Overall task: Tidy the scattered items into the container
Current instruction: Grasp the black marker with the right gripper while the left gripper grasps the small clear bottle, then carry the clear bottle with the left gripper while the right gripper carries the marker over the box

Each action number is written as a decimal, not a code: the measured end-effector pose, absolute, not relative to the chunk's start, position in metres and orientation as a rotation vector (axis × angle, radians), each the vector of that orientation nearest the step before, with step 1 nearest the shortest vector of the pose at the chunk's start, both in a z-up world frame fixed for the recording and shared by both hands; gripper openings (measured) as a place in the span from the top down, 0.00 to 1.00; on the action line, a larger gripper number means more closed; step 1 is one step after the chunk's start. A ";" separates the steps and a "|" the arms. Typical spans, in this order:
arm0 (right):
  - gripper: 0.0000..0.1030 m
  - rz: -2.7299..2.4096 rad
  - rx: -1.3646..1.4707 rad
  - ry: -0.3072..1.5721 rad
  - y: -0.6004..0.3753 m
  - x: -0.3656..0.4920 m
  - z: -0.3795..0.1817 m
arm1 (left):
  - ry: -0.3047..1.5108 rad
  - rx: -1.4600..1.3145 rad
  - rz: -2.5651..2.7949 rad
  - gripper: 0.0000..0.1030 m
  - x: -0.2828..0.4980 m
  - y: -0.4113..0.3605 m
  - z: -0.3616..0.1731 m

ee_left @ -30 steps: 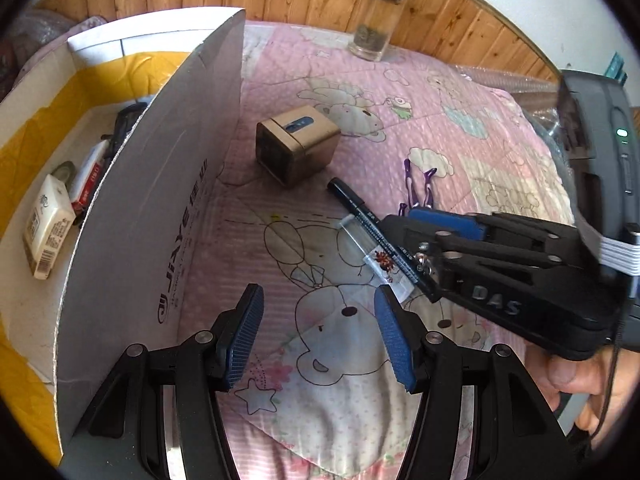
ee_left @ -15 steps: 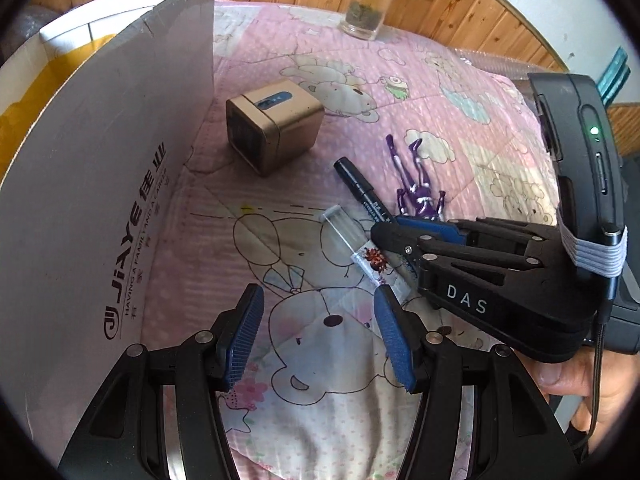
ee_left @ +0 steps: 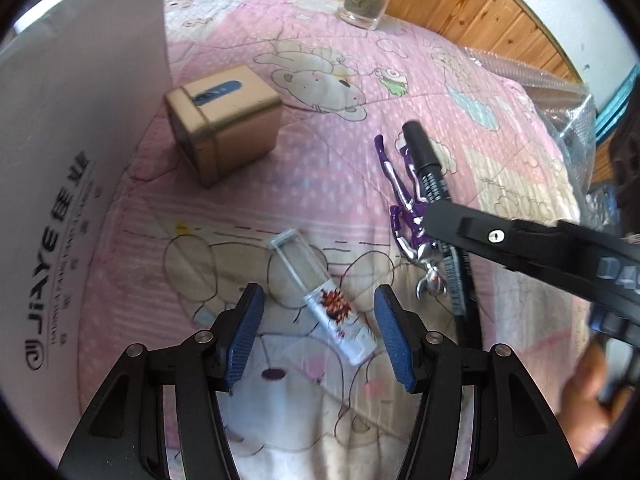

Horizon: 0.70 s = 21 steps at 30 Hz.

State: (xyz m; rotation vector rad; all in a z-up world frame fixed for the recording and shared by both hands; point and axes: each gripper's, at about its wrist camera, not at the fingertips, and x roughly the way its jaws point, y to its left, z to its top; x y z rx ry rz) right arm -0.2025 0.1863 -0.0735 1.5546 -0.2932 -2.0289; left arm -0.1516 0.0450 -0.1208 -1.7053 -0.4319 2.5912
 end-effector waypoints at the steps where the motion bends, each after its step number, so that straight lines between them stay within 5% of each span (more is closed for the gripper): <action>1: 0.86 -2.026 1.552 -0.306 0.188 -0.202 -0.072 | -0.379 -1.697 2.619 0.42 -0.154 0.050 -0.121; 3: 0.86 -2.027 1.549 -0.318 0.183 -0.202 -0.067 | -0.286 -1.679 2.661 0.48 -0.154 0.057 -0.123; 4: 0.86 -2.028 1.548 -0.321 0.181 -0.208 -0.067 | -0.231 -1.671 2.690 0.67 -0.152 0.059 -0.124; 6: 0.86 -2.035 1.542 -0.325 0.181 -0.214 -0.062 | -0.187 -1.641 2.711 0.82 -0.149 0.056 -0.125; 12: 0.86 -2.027 1.529 -0.328 0.175 -0.215 -0.059 | -0.466 -1.620 2.645 0.83 -0.137 0.021 -0.123; 21: 0.86 -1.981 1.502 -0.322 0.162 -0.193 -0.057 | -0.510 -1.569 2.660 0.83 -0.112 0.007 -0.096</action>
